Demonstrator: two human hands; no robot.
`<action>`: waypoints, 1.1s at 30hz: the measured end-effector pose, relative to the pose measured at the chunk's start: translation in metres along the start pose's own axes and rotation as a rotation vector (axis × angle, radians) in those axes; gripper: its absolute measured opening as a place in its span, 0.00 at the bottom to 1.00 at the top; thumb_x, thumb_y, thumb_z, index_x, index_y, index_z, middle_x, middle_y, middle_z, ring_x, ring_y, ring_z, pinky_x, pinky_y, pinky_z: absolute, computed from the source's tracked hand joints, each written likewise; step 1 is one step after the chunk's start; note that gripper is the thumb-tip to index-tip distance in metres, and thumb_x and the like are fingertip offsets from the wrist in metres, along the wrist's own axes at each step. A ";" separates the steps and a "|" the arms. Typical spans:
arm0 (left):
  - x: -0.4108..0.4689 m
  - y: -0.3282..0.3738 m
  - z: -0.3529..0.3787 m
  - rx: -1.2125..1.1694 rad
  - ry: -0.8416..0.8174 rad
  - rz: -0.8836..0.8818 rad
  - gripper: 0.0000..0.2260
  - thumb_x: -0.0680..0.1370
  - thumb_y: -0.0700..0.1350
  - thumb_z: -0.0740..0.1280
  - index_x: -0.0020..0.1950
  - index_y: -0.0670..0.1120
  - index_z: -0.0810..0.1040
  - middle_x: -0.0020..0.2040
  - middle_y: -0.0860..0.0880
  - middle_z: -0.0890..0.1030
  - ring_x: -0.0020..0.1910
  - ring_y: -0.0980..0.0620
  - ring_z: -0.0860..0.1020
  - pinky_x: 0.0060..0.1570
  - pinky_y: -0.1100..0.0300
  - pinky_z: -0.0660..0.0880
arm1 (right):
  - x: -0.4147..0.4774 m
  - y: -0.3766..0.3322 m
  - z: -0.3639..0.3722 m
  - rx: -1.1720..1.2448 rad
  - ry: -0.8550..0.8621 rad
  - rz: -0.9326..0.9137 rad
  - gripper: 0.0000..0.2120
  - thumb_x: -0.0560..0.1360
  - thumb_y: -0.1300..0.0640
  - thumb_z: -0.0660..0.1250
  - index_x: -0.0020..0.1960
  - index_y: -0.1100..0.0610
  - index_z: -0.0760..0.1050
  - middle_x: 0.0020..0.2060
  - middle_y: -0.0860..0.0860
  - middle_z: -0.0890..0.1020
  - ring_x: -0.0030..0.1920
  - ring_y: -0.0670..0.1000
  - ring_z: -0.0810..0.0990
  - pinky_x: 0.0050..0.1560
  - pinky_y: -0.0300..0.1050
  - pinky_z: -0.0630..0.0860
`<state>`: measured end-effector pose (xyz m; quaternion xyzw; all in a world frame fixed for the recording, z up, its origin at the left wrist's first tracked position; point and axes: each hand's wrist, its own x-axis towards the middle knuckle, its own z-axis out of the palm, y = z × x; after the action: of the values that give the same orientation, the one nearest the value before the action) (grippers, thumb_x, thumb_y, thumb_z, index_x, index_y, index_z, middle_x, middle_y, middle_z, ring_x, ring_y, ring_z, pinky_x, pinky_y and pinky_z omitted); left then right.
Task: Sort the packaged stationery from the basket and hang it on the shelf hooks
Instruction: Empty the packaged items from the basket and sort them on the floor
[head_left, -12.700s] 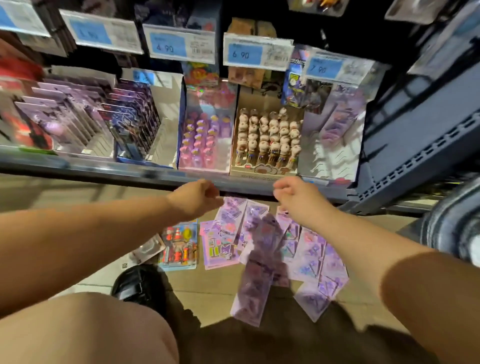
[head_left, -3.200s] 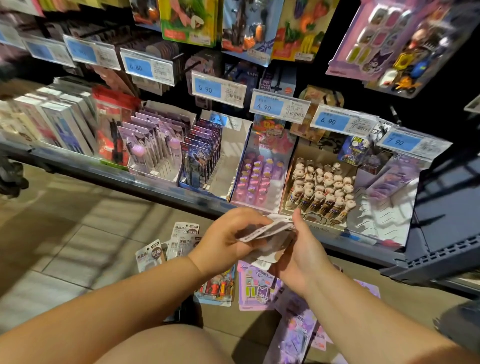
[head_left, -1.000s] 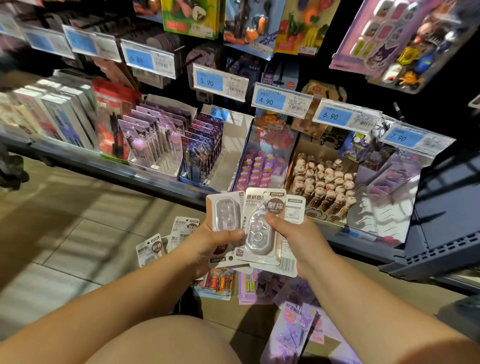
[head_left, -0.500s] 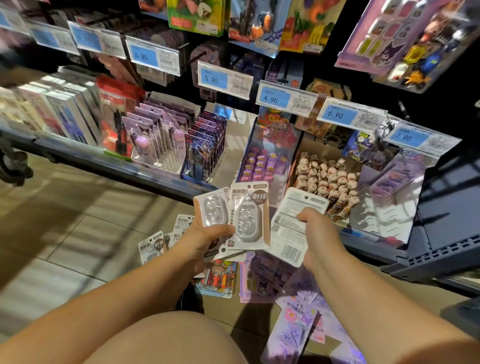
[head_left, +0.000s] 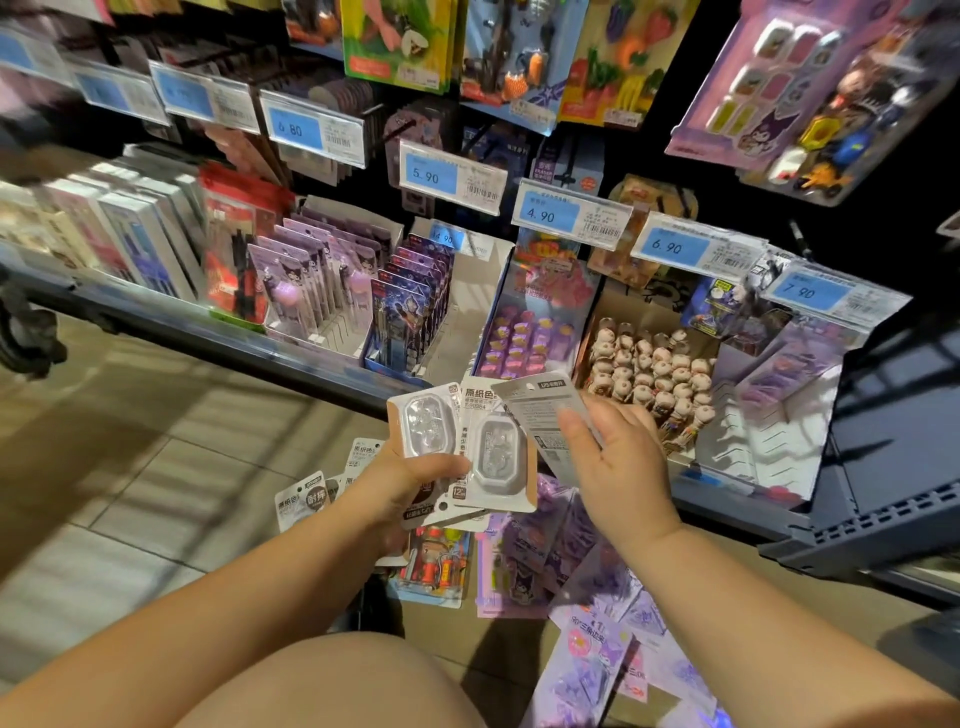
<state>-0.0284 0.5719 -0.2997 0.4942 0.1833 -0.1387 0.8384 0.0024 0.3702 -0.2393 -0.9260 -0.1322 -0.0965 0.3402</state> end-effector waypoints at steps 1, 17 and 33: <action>0.000 0.001 -0.001 -0.003 -0.013 -0.005 0.24 0.68 0.30 0.71 0.63 0.38 0.74 0.45 0.39 0.84 0.39 0.43 0.84 0.37 0.50 0.81 | 0.001 -0.001 -0.001 0.016 0.012 0.004 0.21 0.78 0.43 0.57 0.60 0.53 0.80 0.50 0.46 0.78 0.51 0.49 0.71 0.50 0.38 0.63; 0.003 0.000 -0.008 -0.034 0.012 0.004 0.27 0.63 0.36 0.73 0.62 0.41 0.75 0.49 0.36 0.84 0.42 0.39 0.83 0.50 0.40 0.79 | 0.004 0.001 -0.014 0.120 0.015 0.069 0.08 0.76 0.53 0.68 0.52 0.43 0.81 0.28 0.34 0.79 0.38 0.33 0.79 0.42 0.25 0.70; 0.005 -0.002 -0.016 0.014 0.012 0.066 0.28 0.64 0.36 0.73 0.65 0.41 0.74 0.56 0.33 0.81 0.55 0.30 0.79 0.59 0.33 0.73 | -0.005 -0.010 0.008 0.460 -0.302 0.389 0.07 0.77 0.59 0.67 0.50 0.49 0.72 0.36 0.54 0.79 0.34 0.58 0.71 0.35 0.47 0.69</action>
<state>-0.0276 0.5850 -0.3103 0.5065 0.1709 -0.1095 0.8380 -0.0053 0.3819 -0.2403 -0.8368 -0.0204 0.1406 0.5287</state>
